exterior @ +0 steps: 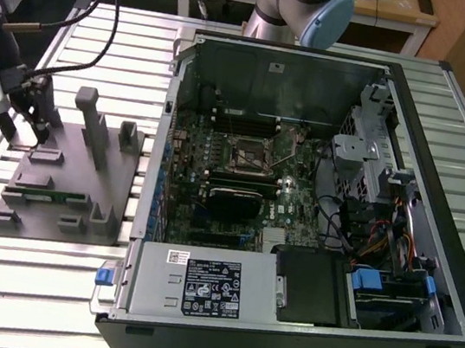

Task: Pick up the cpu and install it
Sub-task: 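Pick up the cpu and move it towards the insertion slot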

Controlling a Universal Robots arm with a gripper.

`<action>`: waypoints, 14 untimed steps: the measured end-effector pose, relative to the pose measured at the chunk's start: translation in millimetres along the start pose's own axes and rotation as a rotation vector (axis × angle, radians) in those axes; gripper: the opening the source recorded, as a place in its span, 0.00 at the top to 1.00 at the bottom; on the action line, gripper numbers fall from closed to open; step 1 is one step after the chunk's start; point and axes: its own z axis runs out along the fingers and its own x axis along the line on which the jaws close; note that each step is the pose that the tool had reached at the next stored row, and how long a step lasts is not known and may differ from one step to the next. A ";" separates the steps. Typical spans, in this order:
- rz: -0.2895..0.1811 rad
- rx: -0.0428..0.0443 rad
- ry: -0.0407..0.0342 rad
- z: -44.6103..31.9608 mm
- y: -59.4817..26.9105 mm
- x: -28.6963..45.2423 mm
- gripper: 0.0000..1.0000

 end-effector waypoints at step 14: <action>-0.001 0.0006 -0.0232 -48.6 1.9 -2.4 0.45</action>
